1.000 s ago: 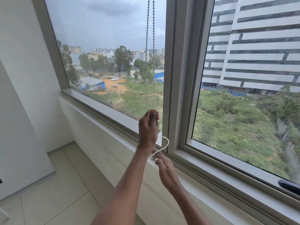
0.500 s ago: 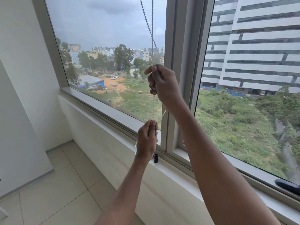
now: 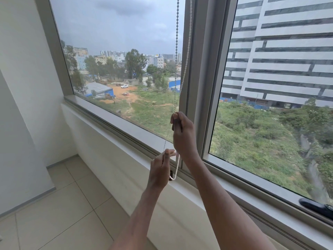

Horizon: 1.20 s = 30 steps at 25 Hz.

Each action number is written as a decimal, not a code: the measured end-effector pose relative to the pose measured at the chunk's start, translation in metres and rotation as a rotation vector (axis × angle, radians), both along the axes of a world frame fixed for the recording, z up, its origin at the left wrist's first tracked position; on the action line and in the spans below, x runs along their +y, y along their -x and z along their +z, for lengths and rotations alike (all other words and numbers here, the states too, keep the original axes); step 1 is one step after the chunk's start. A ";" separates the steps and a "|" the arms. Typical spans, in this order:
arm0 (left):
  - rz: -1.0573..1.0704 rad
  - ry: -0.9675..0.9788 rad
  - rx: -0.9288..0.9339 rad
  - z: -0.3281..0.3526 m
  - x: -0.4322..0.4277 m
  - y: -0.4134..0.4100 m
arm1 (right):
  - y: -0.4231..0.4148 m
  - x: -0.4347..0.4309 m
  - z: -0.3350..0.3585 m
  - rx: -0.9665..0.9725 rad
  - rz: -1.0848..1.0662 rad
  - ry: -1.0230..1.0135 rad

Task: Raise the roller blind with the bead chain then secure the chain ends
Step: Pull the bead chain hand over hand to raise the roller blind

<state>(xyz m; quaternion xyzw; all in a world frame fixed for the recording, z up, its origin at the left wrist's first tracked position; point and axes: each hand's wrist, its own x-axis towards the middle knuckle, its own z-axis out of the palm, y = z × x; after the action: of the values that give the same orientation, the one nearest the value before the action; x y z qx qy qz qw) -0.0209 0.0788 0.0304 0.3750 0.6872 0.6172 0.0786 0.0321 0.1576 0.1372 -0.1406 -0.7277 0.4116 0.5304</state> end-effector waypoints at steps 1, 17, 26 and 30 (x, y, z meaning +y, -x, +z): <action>0.021 -0.025 0.022 0.011 -0.002 0.000 | -0.002 -0.003 -0.008 -0.007 0.006 0.019; -0.168 -0.598 -0.072 0.180 0.022 -0.015 | -0.016 -0.044 -0.069 -0.009 0.064 0.168; -0.172 -0.599 -0.099 0.174 0.005 -0.019 | -0.031 -0.056 -0.063 -0.082 0.230 0.276; -0.192 -0.603 -0.104 0.165 -0.007 -0.011 | -0.044 -0.042 -0.069 -0.016 0.207 0.400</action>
<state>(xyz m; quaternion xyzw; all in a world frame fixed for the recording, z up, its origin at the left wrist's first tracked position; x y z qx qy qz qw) -0.0097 0.0722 0.1951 0.4126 0.4299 0.8011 0.0568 0.0759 0.1155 0.0683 -0.1709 -0.6463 0.5988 0.4410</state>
